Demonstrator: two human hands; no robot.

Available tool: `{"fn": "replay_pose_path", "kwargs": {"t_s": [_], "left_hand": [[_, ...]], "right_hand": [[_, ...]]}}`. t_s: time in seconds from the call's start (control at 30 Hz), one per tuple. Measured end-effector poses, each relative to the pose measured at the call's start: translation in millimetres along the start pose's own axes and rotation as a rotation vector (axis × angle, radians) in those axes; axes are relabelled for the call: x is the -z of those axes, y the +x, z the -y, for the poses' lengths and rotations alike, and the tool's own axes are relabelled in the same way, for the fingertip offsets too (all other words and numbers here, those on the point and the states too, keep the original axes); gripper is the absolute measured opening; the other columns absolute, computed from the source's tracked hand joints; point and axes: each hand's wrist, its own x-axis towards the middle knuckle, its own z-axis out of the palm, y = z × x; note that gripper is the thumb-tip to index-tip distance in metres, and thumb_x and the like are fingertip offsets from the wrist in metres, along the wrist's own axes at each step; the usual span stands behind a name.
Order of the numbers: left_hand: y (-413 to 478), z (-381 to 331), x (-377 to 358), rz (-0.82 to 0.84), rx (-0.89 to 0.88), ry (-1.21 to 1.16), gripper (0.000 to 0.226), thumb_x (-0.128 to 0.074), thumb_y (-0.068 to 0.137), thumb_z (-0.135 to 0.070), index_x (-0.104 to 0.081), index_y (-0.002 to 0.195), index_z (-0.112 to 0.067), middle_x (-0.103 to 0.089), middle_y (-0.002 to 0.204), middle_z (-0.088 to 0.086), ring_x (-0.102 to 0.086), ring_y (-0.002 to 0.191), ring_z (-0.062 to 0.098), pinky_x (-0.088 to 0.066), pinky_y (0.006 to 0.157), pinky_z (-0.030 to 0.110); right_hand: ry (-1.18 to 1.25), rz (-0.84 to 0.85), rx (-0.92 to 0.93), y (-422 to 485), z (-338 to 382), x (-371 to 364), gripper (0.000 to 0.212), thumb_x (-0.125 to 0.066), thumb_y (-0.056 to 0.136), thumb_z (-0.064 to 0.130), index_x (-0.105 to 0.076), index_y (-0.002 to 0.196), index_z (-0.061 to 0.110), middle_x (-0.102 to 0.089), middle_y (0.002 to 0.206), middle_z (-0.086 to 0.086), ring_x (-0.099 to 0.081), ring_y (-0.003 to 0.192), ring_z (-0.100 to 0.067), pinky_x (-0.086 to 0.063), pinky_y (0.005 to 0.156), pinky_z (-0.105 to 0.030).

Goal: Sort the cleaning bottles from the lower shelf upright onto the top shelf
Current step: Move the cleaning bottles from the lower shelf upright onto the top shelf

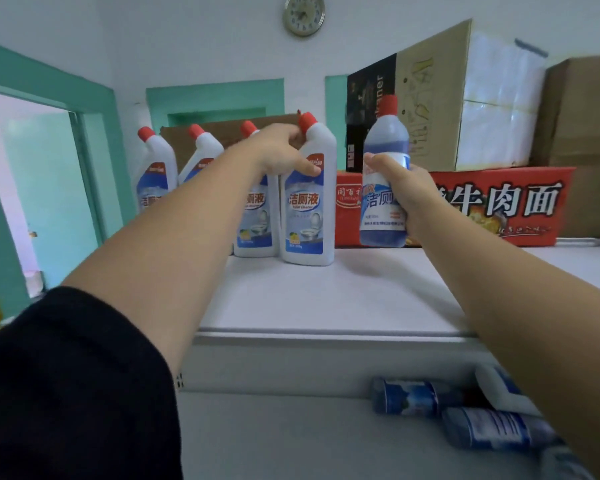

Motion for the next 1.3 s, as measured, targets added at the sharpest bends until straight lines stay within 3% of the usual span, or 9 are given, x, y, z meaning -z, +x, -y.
{"fn": "replay_pose_path", "kwargs": {"t_s": [0.17,0.33,0.6,0.67,0.83,0.97,1.1,1.2,1.3], "left_hand": [[5.1,-7.3,-6.1,-0.025,-0.022,0.082,0.054,-0.083,0.079,-0.032,-0.062,0.126,-0.016,-0.067,0.116,0.000,-0.064,0.105,0.023,-0.052,0.096,0.043],[11.2,-8.1,-12.5,-0.063,-0.025,0.138,0.042,-0.078,0.086,-0.032,-0.064,0.119,-0.011,-0.065,0.108,0.002,-0.061,0.097,0.022,-0.043,0.073,0.030],[16.4,-4.1,-13.9,-0.083,0.011,0.234,0.046,-0.077,0.086,-0.036,-0.063,0.121,-0.008,-0.067,0.110,0.008,-0.062,0.098,0.027,-0.050,0.088,0.039],[16.1,-4.1,-14.3,-0.093,0.008,0.246,0.047,-0.077,0.086,-0.037,-0.063,0.120,-0.008,-0.067,0.107,0.007,-0.061,0.096,0.026,-0.049,0.084,0.037],[12.7,-2.0,-18.3,-0.122,-0.018,0.232,0.042,-0.074,0.089,-0.033,-0.062,0.122,-0.009,-0.064,0.104,0.004,-0.059,0.091,0.021,-0.042,0.075,0.033],[8.7,6.9,-26.3,-0.179,-0.044,0.201,0.042,-0.072,0.091,-0.033,-0.060,0.126,-0.011,-0.069,0.113,0.007,-0.065,0.095,0.023,-0.053,0.078,0.035],[-2.1,15.4,-37.9,-0.286,-0.081,0.224,0.043,-0.069,0.092,-0.037,-0.057,0.126,-0.014,-0.067,0.118,0.007,-0.064,0.106,0.027,-0.057,0.090,0.045],[-12.6,18.6,-46.4,-0.355,-0.082,0.255,0.048,-0.073,0.090,-0.031,-0.052,0.129,-0.012,-0.060,0.126,0.009,-0.060,0.112,0.027,-0.055,0.095,0.044],[-32.8,18.8,-56.8,-0.410,-0.114,0.258,0.039,-0.071,0.090,-0.024,-0.054,0.123,-0.011,-0.057,0.121,0.010,-0.059,0.105,0.026,-0.056,0.092,0.043]], "right_hand": [[-0.031,-0.021,-0.008,-1.9,-2.5,2.4,0.055,-0.079,0.077,0.050,-0.058,0.116,0.018,-0.077,0.096,-0.005,-0.076,0.082,-0.025,-0.061,0.083,-0.046],[-0.013,-0.018,-0.007,-5.5,-1.0,-0.7,0.048,-0.078,0.079,0.047,-0.059,0.113,0.019,-0.076,0.093,-0.004,-0.076,0.082,-0.023,-0.062,0.082,-0.044],[-0.049,-0.015,-0.003,-9.0,-3.4,0.7,0.046,-0.075,0.082,0.048,-0.058,0.115,0.020,-0.075,0.092,-0.001,-0.075,0.079,-0.020,-0.062,0.074,-0.038],[-0.051,-0.024,-0.007,-8.8,-4.6,1.7,0.050,-0.075,0.082,0.049,-0.058,0.118,0.019,-0.075,0.095,-0.002,-0.075,0.082,-0.022,-0.062,0.078,-0.040],[-0.046,-0.023,-0.023,-11.2,-6.2,2.8,0.048,-0.074,0.083,0.049,-0.057,0.118,0.021,-0.075,0.095,-0.002,-0.075,0.080,-0.020,-0.060,0.066,-0.034],[-0.054,-0.032,-0.010,-15.0,-4.6,3.9,0.038,-0.074,0.084,0.046,-0.056,0.108,0.023,-0.074,0.089,0.000,-0.074,0.075,-0.017,-0.059,0.060,-0.030],[-0.095,-0.050,0.008,-24.9,-0.8,5.1,0.040,-0.075,0.083,0.048,-0.057,0.108,0.022,-0.075,0.092,-0.001,-0.075,0.079,-0.019,-0.061,0.068,-0.035],[-0.113,-0.079,0.014,-36.0,-1.1,10.8,0.040,-0.073,0.083,0.050,-0.059,0.106,0.021,-0.074,0.089,-0.003,-0.074,0.078,-0.021,-0.062,0.073,-0.039],[-0.085,-0.091,0.039,-50.7,-3.9,20.9,0.036,-0.070,0.086,0.042,-0.059,0.108,0.017,-0.072,0.088,-0.006,-0.073,0.077,-0.024,-0.063,0.073,-0.040]]}}
